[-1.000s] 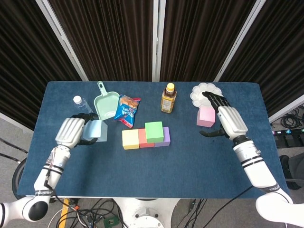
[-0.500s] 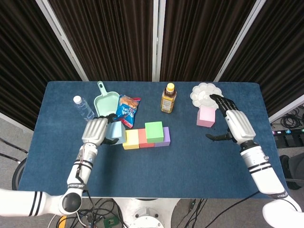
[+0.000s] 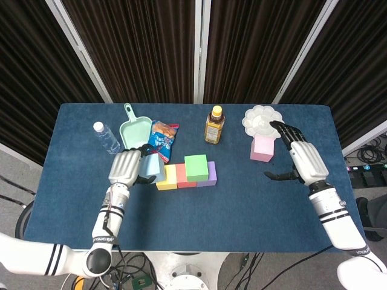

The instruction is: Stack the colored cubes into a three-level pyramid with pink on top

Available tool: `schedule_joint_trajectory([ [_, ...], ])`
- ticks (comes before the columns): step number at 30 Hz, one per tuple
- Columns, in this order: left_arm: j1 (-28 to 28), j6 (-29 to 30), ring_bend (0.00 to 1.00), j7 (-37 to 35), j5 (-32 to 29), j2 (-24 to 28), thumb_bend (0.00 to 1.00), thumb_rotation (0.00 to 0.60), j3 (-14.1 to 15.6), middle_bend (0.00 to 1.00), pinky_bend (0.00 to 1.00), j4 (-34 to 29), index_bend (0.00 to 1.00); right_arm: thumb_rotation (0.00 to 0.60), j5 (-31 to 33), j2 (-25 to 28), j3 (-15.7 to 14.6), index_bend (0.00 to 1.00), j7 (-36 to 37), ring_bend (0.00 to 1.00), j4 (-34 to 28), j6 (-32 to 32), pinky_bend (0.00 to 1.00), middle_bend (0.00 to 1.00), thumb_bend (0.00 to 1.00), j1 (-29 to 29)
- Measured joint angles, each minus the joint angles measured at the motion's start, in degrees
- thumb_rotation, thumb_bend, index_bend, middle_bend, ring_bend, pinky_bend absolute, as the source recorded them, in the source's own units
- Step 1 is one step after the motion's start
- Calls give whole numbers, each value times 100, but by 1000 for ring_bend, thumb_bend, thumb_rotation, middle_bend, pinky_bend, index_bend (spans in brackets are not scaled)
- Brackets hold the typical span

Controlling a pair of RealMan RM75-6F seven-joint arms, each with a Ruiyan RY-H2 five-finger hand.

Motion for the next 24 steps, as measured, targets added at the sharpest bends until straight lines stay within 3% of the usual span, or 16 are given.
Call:
schedule_joint_trajectory([
  [10, -226, 279, 306, 210, -261, -336, 245, 600, -132, 707, 230, -13, 218, 600, -147, 23, -55, 0, 90, 0, -59, 125, 0, 44, 4, -186],
  [24, -483, 587, 307, 400, -293, -1123, 263, 600, -192, 715, 216, 802, 218, 600, -512, 149, -116, 0, 773, 0, 218, 151, 0, 44, 50, -498],
])
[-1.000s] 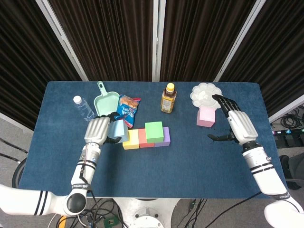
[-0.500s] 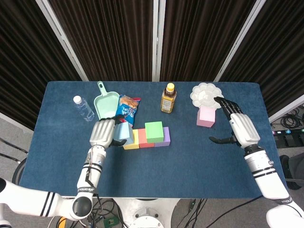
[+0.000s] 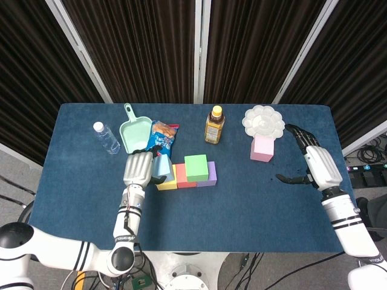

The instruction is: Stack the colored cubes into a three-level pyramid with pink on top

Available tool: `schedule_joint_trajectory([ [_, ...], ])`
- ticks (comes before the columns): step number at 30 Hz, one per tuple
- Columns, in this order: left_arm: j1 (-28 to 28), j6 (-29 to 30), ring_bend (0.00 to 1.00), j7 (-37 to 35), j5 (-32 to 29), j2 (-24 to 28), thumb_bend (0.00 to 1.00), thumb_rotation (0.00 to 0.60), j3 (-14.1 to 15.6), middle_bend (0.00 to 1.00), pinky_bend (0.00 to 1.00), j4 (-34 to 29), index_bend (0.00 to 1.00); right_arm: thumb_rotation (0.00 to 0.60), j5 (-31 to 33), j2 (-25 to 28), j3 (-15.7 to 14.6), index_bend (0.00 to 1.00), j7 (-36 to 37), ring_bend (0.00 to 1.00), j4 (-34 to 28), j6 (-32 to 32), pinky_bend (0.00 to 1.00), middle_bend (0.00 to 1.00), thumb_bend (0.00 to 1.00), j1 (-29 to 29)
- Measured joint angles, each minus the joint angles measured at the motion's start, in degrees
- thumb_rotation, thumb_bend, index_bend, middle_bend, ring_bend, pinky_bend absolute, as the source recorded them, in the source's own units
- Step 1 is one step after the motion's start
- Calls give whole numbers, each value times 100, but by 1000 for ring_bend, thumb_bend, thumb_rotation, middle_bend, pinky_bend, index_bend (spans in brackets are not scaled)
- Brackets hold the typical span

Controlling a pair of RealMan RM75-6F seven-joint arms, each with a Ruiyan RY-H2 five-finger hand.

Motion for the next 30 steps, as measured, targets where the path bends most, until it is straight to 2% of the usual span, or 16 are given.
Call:
schedule_joint_trajectory([
  [20, -149, 88, 307, 327, 42, -316, 263, 600, -167, 716, 211, 76, 218, 600, -184, 72, -2, 0, 296, 0, 87, 20, 0, 41, 52, -185],
  [30, -257, 67, 307, 468, 32, -536, 263, 600, -227, 714, 211, 349, 218, 600, -257, 42, -21, 0, 491, 0, 227, -31, 0, 41, 53, -231],
])
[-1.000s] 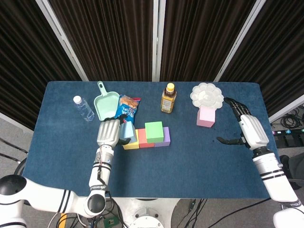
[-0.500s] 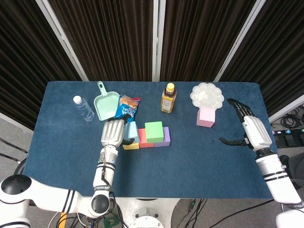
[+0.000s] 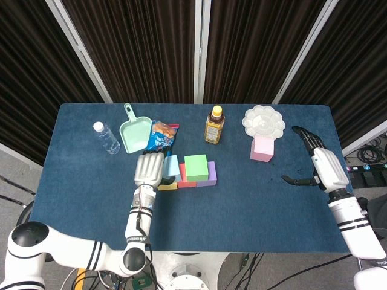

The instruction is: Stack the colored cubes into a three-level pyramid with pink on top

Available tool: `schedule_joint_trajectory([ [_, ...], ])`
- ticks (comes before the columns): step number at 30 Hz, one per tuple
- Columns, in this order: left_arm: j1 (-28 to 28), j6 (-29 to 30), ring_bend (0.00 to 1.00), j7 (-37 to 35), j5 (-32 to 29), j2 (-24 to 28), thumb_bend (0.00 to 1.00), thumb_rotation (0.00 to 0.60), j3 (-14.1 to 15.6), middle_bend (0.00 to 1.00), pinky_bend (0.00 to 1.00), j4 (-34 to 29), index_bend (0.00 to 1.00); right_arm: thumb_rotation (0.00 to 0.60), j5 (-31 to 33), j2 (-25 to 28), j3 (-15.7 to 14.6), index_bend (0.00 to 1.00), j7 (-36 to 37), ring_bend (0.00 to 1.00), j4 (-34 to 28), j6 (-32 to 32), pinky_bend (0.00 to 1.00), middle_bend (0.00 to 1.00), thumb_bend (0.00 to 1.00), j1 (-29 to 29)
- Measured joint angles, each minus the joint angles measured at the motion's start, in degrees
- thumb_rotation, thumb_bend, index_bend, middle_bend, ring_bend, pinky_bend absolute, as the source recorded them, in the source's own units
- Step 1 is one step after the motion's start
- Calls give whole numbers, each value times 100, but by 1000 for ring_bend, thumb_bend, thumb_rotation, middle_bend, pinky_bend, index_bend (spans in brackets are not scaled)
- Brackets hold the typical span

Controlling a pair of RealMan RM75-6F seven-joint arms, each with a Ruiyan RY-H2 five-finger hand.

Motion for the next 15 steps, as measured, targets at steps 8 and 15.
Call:
schedule_joint_trajectory([
  [8, -23, -23, 307, 65, -4, -106, 263, 600, -40, 708, 211, 100, 218, 600, -53, 19, 4, 0, 164, 0, 107, -23, 0, 42, 54, -46],
  [15, -30, -73, 307, 111, 36, -131, 262, 600, -45, 676, 207, 126, 216, 600, -76, -1, -10, 0, 265, 0, 203, -52, 0, 41, 54, -72],
])
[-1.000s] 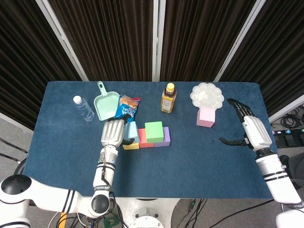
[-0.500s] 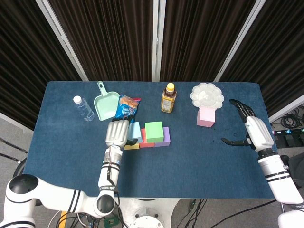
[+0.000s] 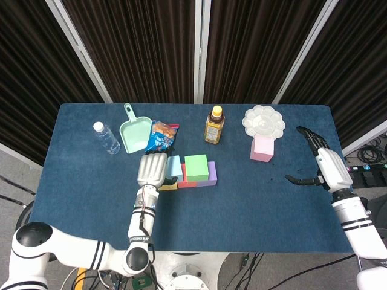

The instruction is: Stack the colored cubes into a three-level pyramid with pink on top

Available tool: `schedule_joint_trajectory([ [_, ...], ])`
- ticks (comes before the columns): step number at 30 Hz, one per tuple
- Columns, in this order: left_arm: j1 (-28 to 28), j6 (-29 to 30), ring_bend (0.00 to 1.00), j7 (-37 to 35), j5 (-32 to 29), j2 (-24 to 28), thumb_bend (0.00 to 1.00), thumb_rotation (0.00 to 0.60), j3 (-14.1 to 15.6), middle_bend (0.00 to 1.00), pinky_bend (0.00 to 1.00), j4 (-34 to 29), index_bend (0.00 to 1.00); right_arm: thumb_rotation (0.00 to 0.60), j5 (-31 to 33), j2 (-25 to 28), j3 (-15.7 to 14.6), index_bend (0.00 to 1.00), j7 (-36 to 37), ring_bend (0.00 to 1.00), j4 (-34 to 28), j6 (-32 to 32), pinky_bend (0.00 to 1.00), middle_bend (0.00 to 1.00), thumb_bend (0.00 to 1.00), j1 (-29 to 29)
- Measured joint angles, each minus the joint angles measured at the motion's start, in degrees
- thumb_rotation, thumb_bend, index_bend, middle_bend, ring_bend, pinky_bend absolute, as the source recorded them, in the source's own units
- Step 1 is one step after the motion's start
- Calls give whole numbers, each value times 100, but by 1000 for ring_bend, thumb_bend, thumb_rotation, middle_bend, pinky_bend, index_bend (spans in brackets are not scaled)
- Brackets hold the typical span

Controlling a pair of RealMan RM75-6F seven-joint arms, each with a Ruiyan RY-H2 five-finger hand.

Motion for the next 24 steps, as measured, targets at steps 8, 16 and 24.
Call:
schedule_joint_trajectory([
  [8, 80, -151, 286, -159, 104, 5, 251, 600, 40, 521, 209, -22, 165, 600, -1, -11, -2, 0, 86, 0, 79, -44, 0, 39, 60, -18],
  [16, 151, -254, 241, -214, 105, 74, 242, 600, 46, 395, 209, -68, 146, 600, 27, -12, -15, 0, 99, 0, 115, -89, 0, 36, 83, -31],
  [24, 203, -320, 194, -292, 160, 113, 236, 600, 72, 276, 196, -90, 129, 600, 38, -40, -24, 0, 80, 0, 146, -125, 0, 33, 83, -27],
])
